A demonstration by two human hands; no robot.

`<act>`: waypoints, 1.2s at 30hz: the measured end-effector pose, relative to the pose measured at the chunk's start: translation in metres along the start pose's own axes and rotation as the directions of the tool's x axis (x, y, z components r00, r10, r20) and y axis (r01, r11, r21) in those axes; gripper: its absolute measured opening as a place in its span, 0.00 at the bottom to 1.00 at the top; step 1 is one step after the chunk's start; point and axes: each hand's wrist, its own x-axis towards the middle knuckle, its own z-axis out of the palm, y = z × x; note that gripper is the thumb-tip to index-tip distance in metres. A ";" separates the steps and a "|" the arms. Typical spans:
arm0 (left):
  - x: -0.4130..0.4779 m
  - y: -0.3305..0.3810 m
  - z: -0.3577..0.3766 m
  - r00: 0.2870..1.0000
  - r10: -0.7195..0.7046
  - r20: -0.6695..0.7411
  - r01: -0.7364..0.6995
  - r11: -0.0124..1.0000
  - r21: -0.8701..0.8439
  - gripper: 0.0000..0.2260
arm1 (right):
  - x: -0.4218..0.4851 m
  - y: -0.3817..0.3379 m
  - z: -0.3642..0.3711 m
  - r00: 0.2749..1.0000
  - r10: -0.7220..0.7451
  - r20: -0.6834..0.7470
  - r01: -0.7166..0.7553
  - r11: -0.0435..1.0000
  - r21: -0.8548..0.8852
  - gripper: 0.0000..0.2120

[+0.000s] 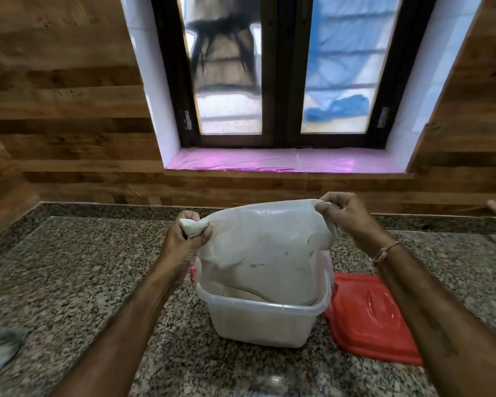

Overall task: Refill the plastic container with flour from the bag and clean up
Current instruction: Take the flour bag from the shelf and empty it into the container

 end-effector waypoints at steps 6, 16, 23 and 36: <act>-0.002 0.008 0.000 0.997 0.081 0.006 -0.078 0.927 0.367 0.11 | -0.001 0.006 0.002 0.997 0.007 -0.070 -0.019 0.986 -0.168 0.11; 0.012 0.037 0.078 0.940 0.066 0.334 -0.340 0.222 0.914 0.22 | -0.008 -0.005 0.024 0.990 -0.084 -0.110 0.065 0.984 -0.164 0.07; 0.024 0.010 0.089 0.925 0.325 0.196 -0.322 0.397 0.860 0.16 | -0.023 0.012 0.008 1.000 -0.007 -0.025 0.016 0.923 0.384 0.16; 0.053 -0.014 0.062 0.993 0.116 0.029 -0.108 0.769 0.629 0.24 | -0.046 0.052 0.044 0.978 0.021 -0.208 0.037 0.962 0.272 0.08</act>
